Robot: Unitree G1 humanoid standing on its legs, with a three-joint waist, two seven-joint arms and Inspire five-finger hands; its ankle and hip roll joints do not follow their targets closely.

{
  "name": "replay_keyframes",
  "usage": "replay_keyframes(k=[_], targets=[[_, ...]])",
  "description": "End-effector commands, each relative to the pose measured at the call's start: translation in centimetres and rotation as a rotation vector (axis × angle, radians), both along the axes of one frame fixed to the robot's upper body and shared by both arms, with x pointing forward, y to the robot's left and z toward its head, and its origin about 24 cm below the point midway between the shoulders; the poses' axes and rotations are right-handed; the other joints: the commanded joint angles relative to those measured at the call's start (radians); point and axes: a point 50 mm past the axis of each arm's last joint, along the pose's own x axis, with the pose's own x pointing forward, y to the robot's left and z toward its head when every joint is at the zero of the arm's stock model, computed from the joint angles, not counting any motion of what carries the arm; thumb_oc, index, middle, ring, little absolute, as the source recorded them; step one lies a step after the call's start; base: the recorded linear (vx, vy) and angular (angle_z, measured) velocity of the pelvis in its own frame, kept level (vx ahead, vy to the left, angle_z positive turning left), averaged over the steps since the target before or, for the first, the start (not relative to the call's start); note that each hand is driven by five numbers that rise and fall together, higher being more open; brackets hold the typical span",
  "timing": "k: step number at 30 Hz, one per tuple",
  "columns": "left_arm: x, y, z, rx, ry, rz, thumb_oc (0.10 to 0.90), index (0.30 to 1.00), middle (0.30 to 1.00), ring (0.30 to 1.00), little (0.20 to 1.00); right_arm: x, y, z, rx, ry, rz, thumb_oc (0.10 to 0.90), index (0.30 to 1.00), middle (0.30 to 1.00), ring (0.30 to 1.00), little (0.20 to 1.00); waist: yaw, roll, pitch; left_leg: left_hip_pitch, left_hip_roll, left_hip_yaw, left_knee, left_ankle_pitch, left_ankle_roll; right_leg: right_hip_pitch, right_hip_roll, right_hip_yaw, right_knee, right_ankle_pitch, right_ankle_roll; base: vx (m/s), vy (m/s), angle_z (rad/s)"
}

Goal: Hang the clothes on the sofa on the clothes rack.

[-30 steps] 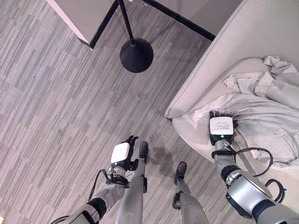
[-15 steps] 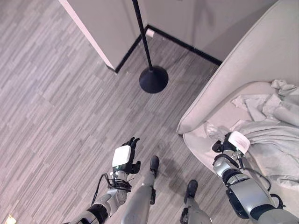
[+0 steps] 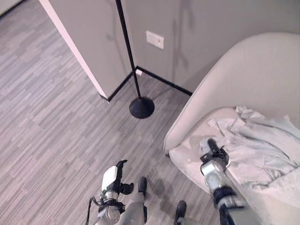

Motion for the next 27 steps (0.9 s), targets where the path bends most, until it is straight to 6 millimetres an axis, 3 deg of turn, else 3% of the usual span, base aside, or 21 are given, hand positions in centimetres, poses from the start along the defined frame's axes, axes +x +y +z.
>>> replay_keyframes(k=[1, 7, 11, 12, 15, 16, 18, 24, 27], targets=[[2.3, 0.6, 1.4, 0.013, -0.081, -0.034, 0.800, 0.900, 0.900, 0.900, 0.900, 4.0, -0.7, 9.0, -0.094, -0.395, 0.001, 0.400, 0.300, 0.300, 0.300, 0.300, 0.030, -0.032, -0.103, 0.018, 0.056, -0.016, 0.003, -0.082, -0.071, -0.046, -0.060, 0.017, 0.043, 0.011, 0.050, 0.05, 0.012, 0.09], [1.9, 0.2, 1.0, -0.006, -0.048, -0.073, 0.800, 0.900, 0.900, 0.900, 0.900, 5.4, -0.7, 18.0, -0.250, -0.683, 0.074, 0.400, 0.300, 0.300, 0.300, 0.300, 0.031, -0.058, -0.166, 0.054, 0.059, -0.007, 0.003, -0.091, -0.074, -0.008, -0.060, 0.022, 0.025, 0.015, 0.052, 0.02, 0.017, 0.00], [1.9, 0.4, 1.1, -0.012, -0.047, -0.071, 0.800, 0.900, 0.900, 0.900, 0.900, 5.3, -0.6, 24.0, -0.384, -0.856, 0.102, 0.400, 0.300, 0.300, 0.300, 0.300, 0.029, -0.075, -0.192, 0.067, 0.061, 0.003, 0.003, -0.096, -0.075, 0.002, -0.062, 0.029, 0.015, 0.021, 0.054, 0.01, 0.035, -0.03], [1.7, 0.5, 1.0, -0.010, -0.037, -0.074, 0.800, 0.900, 0.900, 0.900, 0.900, 4.9, -0.5, 26.5, -0.445, -0.926, 0.112, 0.400, 0.300, 0.300, 0.300, 0.300, 0.025, -0.085, -0.204, 0.076, 0.062, 0.009, 0.003, -0.101, -0.074, 0.006, -0.064, 0.033, 0.011, 0.024, 0.055, 0.01, 0.030, -0.08], [1.7, 0.6, 0.9, -0.011, -0.031, -0.076, 0.800, 0.900, 0.900, 0.900, 0.900, 4.7, -0.5, 28.0, -0.486, -0.962, 0.115, 0.400, 0.300, 0.300, 0.300, 0.300, 0.023, -0.088, -0.207, 0.081, 0.062, 0.013, 0.003, -0.105, -0.073, 0.010, -0.065, 0.037, 0.011, 0.024, 0.056, 0.01, 0.023, -0.10], [1.8, 0.7, 1.1, -0.012, -0.034, -0.082, 0.800, 0.900, 0.900, 0.900, 0.900, 4.4, -0.1, 30.1, -0.540, -1.011, 0.123, 0.400, 0.300, 0.300, 0.300, 0.300, 0.018, -0.096, -0.215, 0.090, 0.061, 0.017, 0.003, -0.110, -0.072, 0.012, -0.066, 0.042, 0.009, 0.027, 0.057, 0.01, 0.026, -0.05], [2.1, 0.9, 1.5, -0.020, -0.049, -0.085, 0.800, 0.900, 0.900, 0.900, 0.900, 3.8, 0.3, 32.4, -0.589, -1.071, 0.131, 0.400, 0.300, 0.300, 0.300, 0.300, 0.012, -0.103, -0.223, 0.096, 0.062, 0.023, 0.003, -0.114, -0.072, 0.015, -0.067, 0.046, 0.005, 0.030, 0.058, 0.01, 0.027, -0.09], [4.2, 1.2, 3.7, -0.093, -0.161, -0.038, 0.800, 0.900, 0.900, 0.900, 0.900, 3.1, 2.1, 37.7, -0.633, -1.181, 0.113, 0.400, 0.300, 0.300, 0.300, 0.300, 0.002, -0.124, -0.238, 0.105, 0.063, 0.035, 0.003, -0.123, -0.069, 0.013, -0.070, 0.063, -0.005, 0.043, 0.061, 0.00, 0.013, -0.12], [6.2, 0.0, 5.3, -0.162, -0.233, -0.060, 0.800, 0.900, 0.900, 0.900, 0.900, 2.8, 2.6, 43.6, -0.611, -1.214, 0.034, 0.400, 0.300, 0.300, 0.300, 0.300, -0.007, -0.151, -0.260, 0.114, 0.065, 0.040, 0.003, -0.132, -0.068, 0.011, -0.069, 0.075, -0.008, 0.050, 0.063, 0.05, -0.003, -0.07]])
